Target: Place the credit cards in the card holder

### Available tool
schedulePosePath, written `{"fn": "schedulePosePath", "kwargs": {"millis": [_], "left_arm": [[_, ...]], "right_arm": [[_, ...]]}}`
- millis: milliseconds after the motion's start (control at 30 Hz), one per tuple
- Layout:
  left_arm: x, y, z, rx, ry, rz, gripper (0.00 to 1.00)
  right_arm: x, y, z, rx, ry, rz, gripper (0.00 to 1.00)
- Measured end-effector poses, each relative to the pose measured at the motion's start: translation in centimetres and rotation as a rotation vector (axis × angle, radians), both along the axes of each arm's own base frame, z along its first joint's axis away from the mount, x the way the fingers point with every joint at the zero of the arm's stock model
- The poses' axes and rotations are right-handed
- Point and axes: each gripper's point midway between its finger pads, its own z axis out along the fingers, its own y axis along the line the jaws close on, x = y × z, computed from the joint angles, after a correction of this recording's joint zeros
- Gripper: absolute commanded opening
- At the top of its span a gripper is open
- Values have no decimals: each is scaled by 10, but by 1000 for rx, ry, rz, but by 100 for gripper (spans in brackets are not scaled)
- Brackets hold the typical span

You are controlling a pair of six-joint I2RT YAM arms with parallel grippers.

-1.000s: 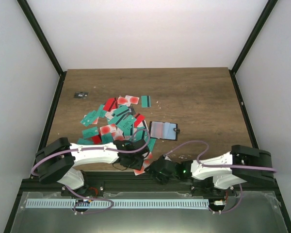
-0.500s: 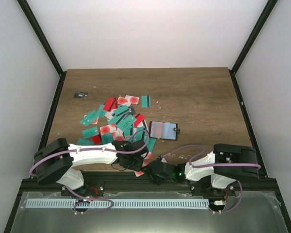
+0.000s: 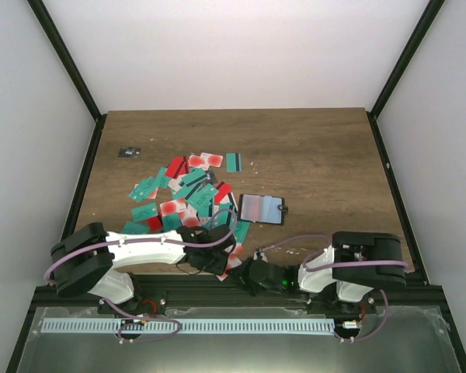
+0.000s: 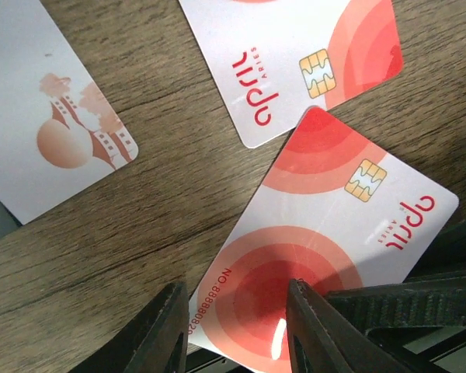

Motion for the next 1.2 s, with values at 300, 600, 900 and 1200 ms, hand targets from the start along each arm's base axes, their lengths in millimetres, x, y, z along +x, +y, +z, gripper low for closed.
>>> {"fn": "schedulePosePath", "kwargs": {"millis": [300, 600, 900, 1200], "left_arm": [[-4, 21, 18, 67, 0, 9, 44], [56, -2, 141, -164, -206, 79, 52], [106, -4, 192, -226, -306, 100, 52], [147, -10, 199, -259, -317, 143, 55]], "right_arm": [[-8, -2, 15, 12, 26, 45, 1], [35, -49, 97, -18, -186, 50, 1], [109, -116, 169, -168, -454, 11, 1], [145, -122, 192, -287, -585, 200, 1]]}}
